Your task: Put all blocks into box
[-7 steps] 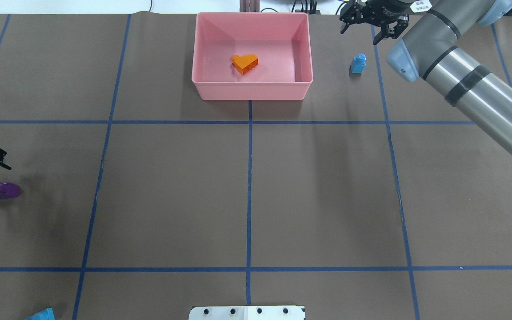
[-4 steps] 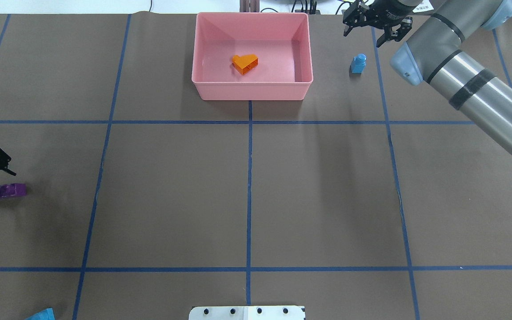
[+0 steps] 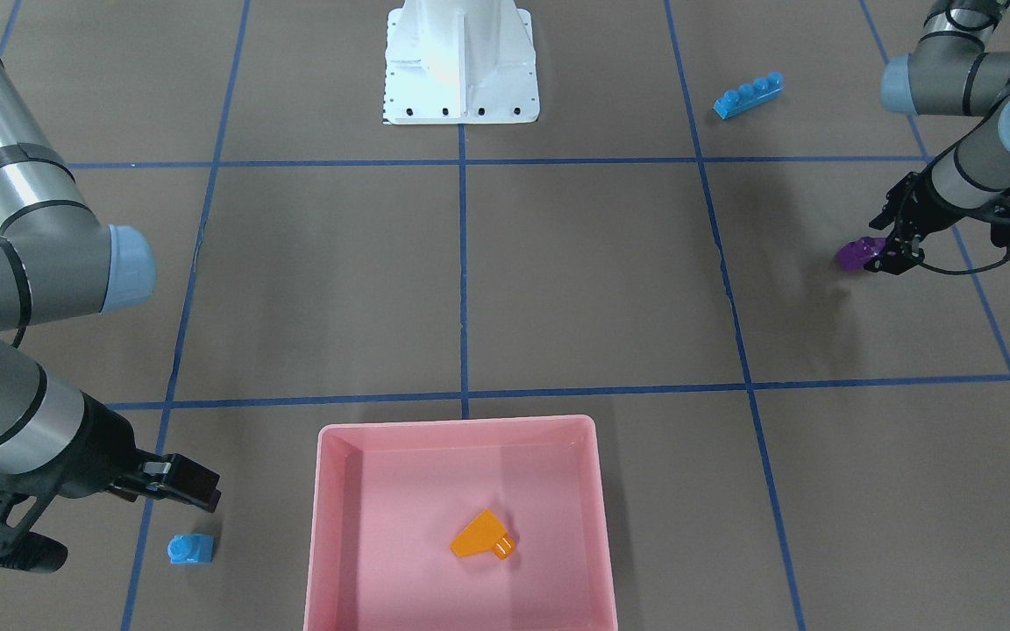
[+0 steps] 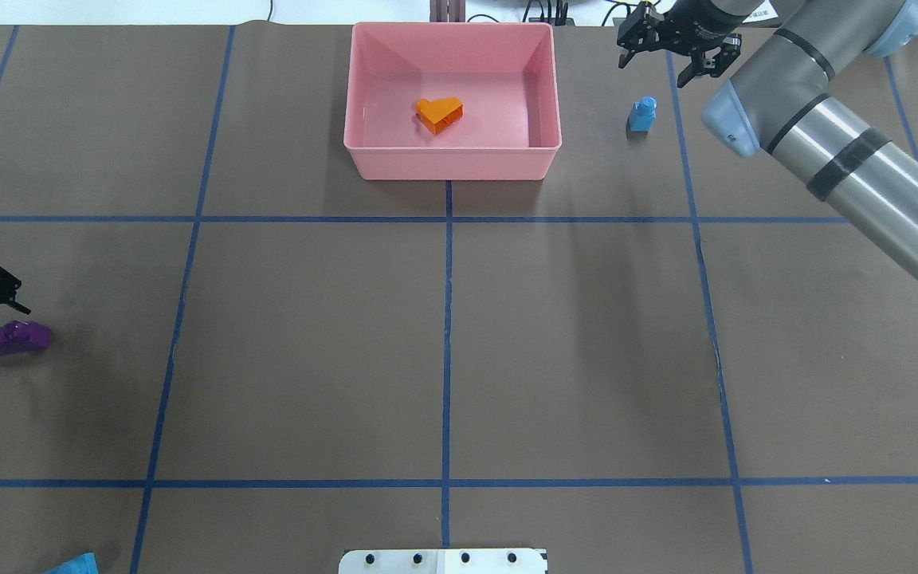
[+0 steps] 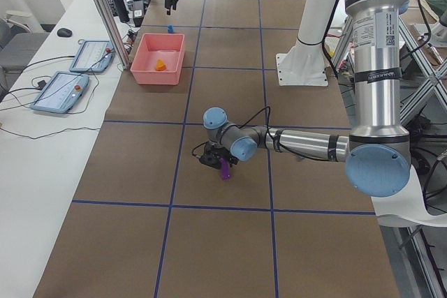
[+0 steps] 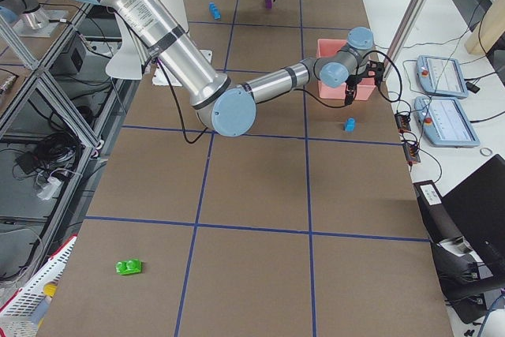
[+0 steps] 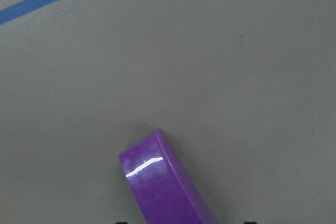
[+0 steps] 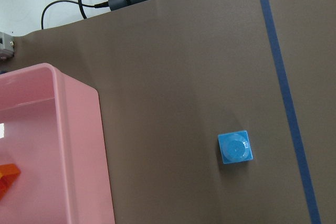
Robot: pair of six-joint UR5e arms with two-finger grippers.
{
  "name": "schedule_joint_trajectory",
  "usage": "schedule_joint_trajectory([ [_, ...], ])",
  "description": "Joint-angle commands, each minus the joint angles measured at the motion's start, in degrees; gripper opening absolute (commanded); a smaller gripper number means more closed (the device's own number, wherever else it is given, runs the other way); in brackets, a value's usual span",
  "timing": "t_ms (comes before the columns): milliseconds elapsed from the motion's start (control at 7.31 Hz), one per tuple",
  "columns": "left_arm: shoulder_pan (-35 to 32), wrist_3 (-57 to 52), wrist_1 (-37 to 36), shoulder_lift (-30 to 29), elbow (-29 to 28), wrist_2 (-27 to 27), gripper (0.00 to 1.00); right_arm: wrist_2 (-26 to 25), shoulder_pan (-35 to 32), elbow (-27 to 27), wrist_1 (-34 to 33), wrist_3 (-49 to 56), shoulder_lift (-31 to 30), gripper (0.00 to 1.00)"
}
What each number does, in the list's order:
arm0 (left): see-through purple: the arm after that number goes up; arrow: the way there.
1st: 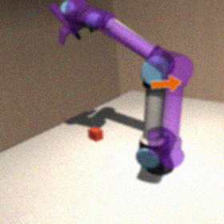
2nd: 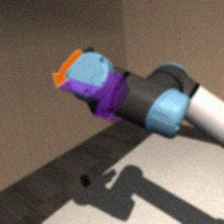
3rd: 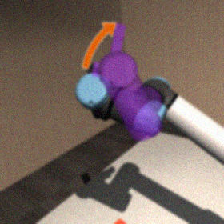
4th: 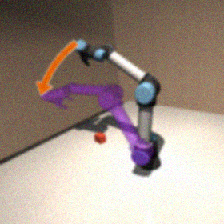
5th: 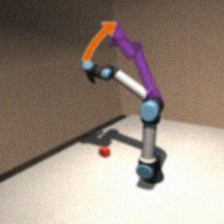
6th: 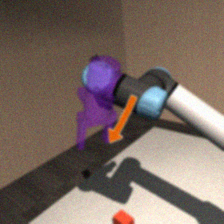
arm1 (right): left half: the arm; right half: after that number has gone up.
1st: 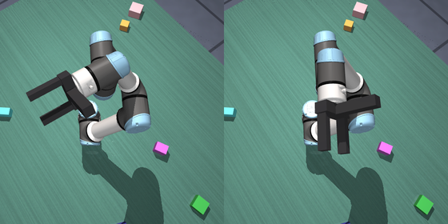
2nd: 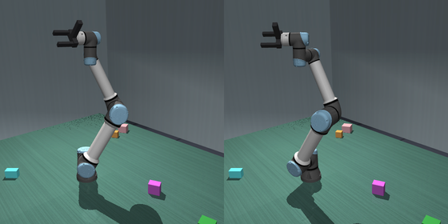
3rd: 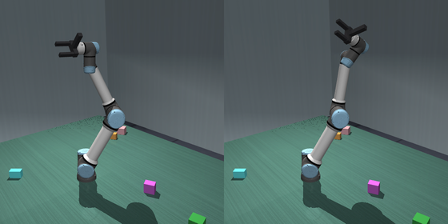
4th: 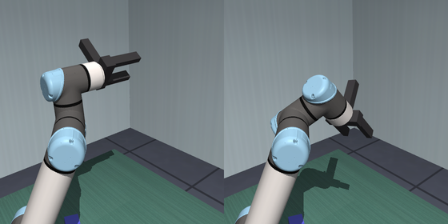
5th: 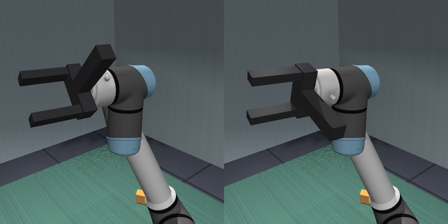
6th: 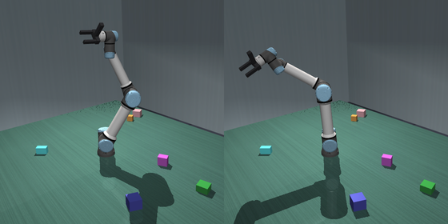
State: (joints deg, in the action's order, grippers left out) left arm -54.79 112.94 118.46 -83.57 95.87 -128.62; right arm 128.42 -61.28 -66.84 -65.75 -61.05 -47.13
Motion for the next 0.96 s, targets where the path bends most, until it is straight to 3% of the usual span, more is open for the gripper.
schedule_joint_trajectory([
  [0, 0.47, 1.22, 0.02, -0.37, -0.33, 0.21, 0.81, -0.19, 0.28, 0.04, 0.01, -0.12, 0.02, 1.0],
  [274, 0.82, 1.23, 0.02, -0.72, -0.94, 0.21, 0.79, -0.11, 0.37, -0.04, 0.09, 0.05, -0.5, 1.0],
  [410, 0.91, 1.23, 0.02, -0.9, -1.03, 0.65, 0.6, 0.5, -0.06, -0.57, 0.01, 0.14, -0.85, 1.0],
  [684, 0.91, 1.23, 0.02, -1.77, -1.29, 1.35, 0.0, 4.7, -4.0, -1.71, -0.17, 1.01, -2.34, 1.0],
  [821, 0.91, 1.05, -0.15, -3.26, -1.3, 0.4, 0.0, 6.21, -4.72, -1.63, -0.08, 4.5, -4.18, 1.0],
])
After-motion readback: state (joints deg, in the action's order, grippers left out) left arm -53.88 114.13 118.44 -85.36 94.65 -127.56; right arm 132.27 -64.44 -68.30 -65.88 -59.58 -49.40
